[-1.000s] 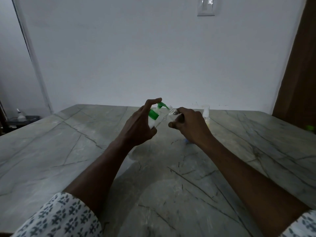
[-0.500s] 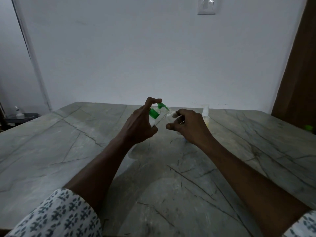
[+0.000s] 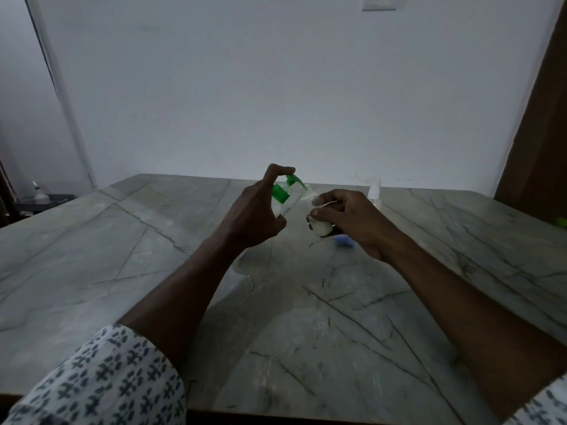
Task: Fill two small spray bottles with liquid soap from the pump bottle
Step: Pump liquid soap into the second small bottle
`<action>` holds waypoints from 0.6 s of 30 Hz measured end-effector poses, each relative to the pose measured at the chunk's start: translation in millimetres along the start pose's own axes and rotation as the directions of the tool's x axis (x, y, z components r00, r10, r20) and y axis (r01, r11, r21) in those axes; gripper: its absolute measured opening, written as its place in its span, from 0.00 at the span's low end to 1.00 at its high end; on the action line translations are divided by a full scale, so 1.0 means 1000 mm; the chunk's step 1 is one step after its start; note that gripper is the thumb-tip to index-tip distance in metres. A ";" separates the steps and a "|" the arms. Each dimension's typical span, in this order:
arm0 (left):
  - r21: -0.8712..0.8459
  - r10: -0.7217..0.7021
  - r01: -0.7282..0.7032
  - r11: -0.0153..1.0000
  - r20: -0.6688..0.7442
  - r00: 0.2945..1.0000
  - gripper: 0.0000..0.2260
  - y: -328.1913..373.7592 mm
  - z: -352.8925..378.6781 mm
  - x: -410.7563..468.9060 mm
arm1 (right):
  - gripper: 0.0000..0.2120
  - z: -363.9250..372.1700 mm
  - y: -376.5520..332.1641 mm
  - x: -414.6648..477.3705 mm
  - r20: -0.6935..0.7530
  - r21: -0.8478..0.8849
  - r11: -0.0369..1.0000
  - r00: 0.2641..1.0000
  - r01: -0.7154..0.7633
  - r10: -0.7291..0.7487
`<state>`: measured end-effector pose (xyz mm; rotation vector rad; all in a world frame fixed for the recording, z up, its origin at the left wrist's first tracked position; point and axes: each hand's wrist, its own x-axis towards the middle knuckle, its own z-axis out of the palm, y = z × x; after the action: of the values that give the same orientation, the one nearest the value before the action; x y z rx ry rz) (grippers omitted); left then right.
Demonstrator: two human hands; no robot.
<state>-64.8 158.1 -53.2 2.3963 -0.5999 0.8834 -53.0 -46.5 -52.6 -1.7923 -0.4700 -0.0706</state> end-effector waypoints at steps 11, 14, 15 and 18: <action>0.021 0.001 -0.001 1.000 0.016 1.000 0.31 0.003 0.001 0.001 | 0.14 -0.005 0.011 0.006 -0.001 -0.158 0.982 0.994 0.108 -0.109; 0.009 -0.003 0.003 1.000 0.025 1.000 0.33 0.001 0.001 0.001 | 0.11 -0.005 0.012 0.007 -0.002 -0.180 0.975 0.991 0.129 -0.132; -0.002 -0.003 0.003 1.000 0.030 1.000 0.34 0.001 0.000 0.001 | 0.10 -0.005 0.012 0.008 -0.003 -0.183 0.974 0.990 0.135 -0.138; -0.020 0.010 -0.009 1.000 0.036 0.999 0.36 -0.001 -0.001 0.000 | 0.08 -0.005 0.012 0.009 -0.006 -0.181 0.972 0.988 0.153 -0.156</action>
<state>-64.6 159.7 -52.3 2.3984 -0.6316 0.8361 -38.9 -51.4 -59.7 -1.9271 -0.6045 -0.2464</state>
